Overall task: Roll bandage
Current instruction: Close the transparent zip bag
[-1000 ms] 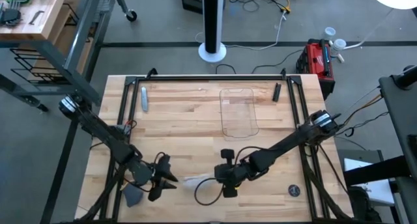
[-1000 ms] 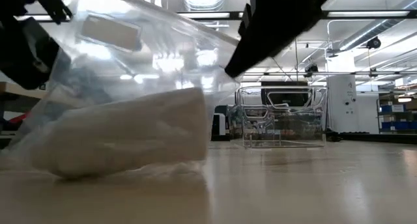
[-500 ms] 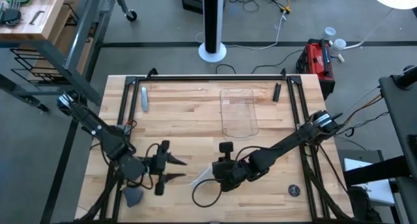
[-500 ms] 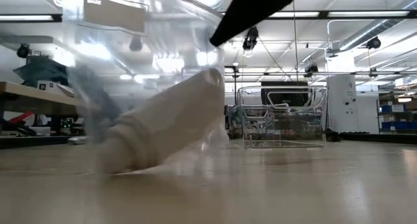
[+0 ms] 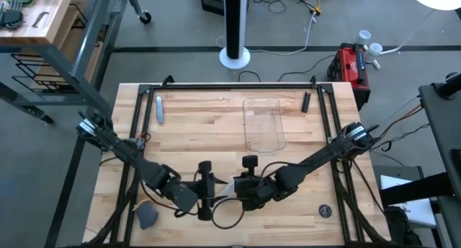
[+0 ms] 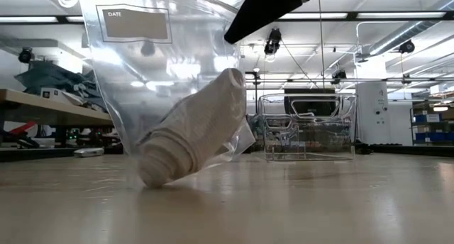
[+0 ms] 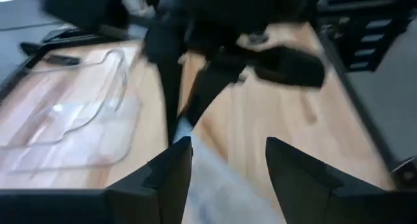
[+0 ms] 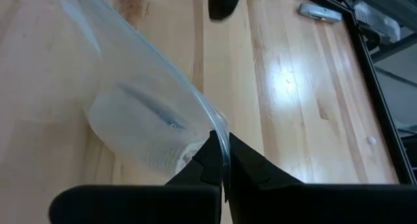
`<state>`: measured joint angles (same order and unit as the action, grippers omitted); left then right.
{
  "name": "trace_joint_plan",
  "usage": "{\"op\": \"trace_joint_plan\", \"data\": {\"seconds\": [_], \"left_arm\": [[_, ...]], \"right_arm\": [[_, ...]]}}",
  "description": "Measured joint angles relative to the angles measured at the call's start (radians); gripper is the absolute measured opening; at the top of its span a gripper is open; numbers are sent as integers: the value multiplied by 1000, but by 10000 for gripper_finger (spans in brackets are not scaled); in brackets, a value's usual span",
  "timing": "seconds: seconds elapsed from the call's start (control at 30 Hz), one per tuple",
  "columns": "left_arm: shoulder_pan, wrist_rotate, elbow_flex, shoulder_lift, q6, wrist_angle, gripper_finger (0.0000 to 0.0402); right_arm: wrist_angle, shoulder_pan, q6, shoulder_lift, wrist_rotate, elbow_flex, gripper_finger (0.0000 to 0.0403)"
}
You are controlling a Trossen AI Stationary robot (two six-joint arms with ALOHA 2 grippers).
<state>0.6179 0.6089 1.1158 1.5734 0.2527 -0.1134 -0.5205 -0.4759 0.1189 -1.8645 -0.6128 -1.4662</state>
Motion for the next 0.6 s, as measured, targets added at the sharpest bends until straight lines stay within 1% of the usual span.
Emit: {"op": "trace_joint_plan", "data": {"seconds": [0.2,0.3,0.6], "left_arm": [[-27,0,69,41,61,-92,195],[-39,-4,71,62,81,-100,190],[-58,-9,49,62,133,-96,167]], "right_arm": [[1,-2,14,0,8,0,0],[1,-4,34,0,8,1,0],[6,-11,72,0,8,1,0]]}}
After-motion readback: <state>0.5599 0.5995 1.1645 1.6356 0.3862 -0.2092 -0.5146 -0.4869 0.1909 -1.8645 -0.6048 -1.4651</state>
